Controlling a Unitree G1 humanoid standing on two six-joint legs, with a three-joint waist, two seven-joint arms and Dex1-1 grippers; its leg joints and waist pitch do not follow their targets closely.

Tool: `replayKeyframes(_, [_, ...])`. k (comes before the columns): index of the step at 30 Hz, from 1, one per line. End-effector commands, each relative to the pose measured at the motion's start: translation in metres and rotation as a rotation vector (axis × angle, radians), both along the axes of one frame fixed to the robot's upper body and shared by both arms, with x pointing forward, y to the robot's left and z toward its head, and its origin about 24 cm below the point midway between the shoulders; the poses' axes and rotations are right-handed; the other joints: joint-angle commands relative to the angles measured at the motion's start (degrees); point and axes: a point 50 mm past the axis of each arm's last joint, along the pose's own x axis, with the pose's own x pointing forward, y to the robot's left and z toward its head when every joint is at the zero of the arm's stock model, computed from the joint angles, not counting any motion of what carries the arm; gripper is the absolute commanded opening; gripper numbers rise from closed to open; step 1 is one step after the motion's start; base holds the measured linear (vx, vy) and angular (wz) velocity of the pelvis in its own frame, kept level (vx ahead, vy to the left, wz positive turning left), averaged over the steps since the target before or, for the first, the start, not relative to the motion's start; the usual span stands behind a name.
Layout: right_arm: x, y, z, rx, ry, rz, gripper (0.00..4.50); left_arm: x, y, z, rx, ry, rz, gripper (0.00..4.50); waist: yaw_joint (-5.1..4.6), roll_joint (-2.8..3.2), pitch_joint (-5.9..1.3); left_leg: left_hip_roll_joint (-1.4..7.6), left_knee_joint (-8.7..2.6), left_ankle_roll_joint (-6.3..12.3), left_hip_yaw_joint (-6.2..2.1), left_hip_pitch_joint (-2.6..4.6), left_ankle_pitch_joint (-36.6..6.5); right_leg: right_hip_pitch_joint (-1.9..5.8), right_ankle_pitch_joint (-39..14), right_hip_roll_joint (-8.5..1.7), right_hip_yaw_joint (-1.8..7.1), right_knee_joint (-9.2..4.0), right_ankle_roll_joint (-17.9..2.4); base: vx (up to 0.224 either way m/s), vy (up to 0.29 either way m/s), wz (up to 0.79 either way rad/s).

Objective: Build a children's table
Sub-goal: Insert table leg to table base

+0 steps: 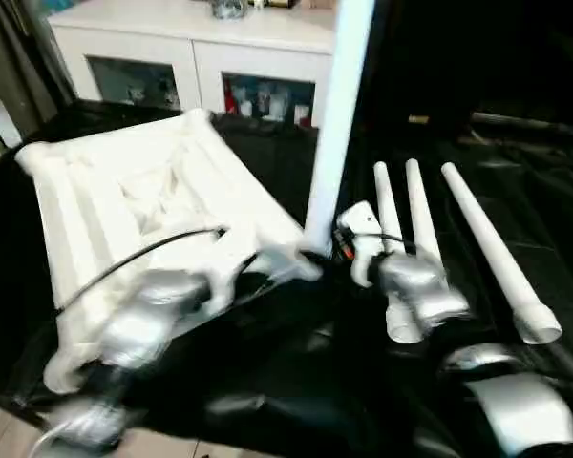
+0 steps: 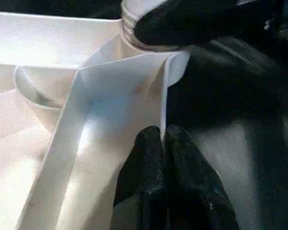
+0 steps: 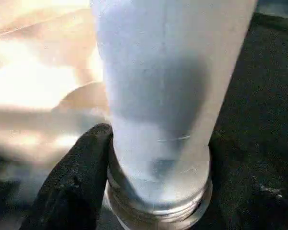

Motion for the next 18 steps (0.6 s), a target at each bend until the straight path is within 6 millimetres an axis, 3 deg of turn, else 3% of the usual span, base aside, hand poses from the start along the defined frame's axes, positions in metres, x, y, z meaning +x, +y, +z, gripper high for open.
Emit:
replayKeyframes(1, [-0.008, -0.006, -0.026, -0.004, 0.159, -0.203, 2.66, -0.001, 0.002, -0.024, 0.048, 0.079, 0.152, 0.00, -0.28, -0.22, -1.98, 2.36, -4.25, -0.37, -0.84, 0.88, -16.58, 1.30, -22.53, -5.15, 3.29, -6.31, -8.42, 0.000, 0.000, 0.00])
replayKeyframes(5, [-0.010, 0.010, -0.028, 0.023, 0.184, -0.271, 2.66, 0.005, -0.012, -0.024, 0.055, 0.065, 0.187, 0.00, 0.06, -0.07, -2.30, 2.42, -4.45, -0.63, -1.10, 0.93, -17.15, 1.22, -20.96, -5.31, 3.33, -6.32, -7.21, 0.000, 0.000, 0.00])
replayKeyframes(6, [-0.009, 0.025, -0.022, 0.035, 0.150, -0.228, 3.00, 0.006, -0.024, -0.021, 0.054, 0.037, 0.165, 0.00, 0.01, 0.02, -2.33, 2.39, -4.52, -0.34, -1.04, 0.73, -17.04, 1.35, -19.97, -5.22, 3.35, -6.28, -7.22, 0.000, 0.000, 0.00])
replayKeyframes(7, [-0.009, 0.026, -0.022, 0.036, 0.148, -0.225, 3.35, 0.006, -0.024, -0.021, 0.054, 0.035, 0.163, 0.00, 0.12, -0.02, -2.41, 2.40, -4.50, -0.24, -1.04, 0.56, -16.40, 1.46, -18.65, -5.27, 3.37, -6.20, -7.18, 0.000, 0.000, 0.00])
replayKeyframes(9, [-0.007, 0.034, -0.013, 0.089, 0.104, -0.160, 3.37, 0.006, -0.032, -0.018, 0.041, 0.017, 0.124, 0.00, 0.27, -0.04, -2.54, 2.46, -4.46, 0.17, -0.98, 0.35, -15.26, 1.65, -15.98, -5.29, 3.42, -5.92, -7.54, 0.000, 0.000, 0.00])
replayKeyframes(11, [-0.005, 0.036, -0.007, 0.120, 0.077, -0.126, 3.47, 0.005, -0.033, -0.017, 0.034, 0.008, 0.101, 0.00, 0.18, -0.12, -2.56, 2.42, -4.49, 0.74, -1.05, -0.09, -14.37, 2.01, -14.37, -5.33, 3.37, -5.74, -7.79, 0.000, 0.000, 0.00])
replayKeyframes(12, [-0.004, 0.035, -0.004, 0.124, 0.065, -0.112, 3.76, 0.005, -0.032, -0.016, 0.031, 0.006, 0.094, 0.00, 0.07, -0.14, -2.63, 2.47, -4.52, 1.06, -1.12, -0.26, -13.61, 2.09, -13.97, -5.28, 3.22, -5.66, -7.97, 0.000, 0.000, 0.00])
replayKeyframes(15, [0.000, 0.032, 0.003, 0.122, 0.024, -0.061, 3.86, 0.004, -0.026, -0.016, 0.025, 0.012, 0.082, 0.00, 0.10, -0.22, -2.84, 2.36, -4.01, 2.42, -0.86, -0.69, -9.93, 2.33, -10.14, -5.42, 3.26, -5.33, -9.07, 0.000, 0.000, 0.00])
replayKeyframes(18, [0.003, 0.023, 0.011, 0.062, -0.019, 0.054, 3.86, 0.000, -0.016, -0.014, 0.004, 0.009, 0.023, 0.00, 0.10, -0.12, -2.89, 2.43, -3.91, 2.97, -0.90, -0.69, -9.13, 2.42, -9.62, -5.45, 3.09, -5.16, -10.02, 0.000, 0.000, 0.00])
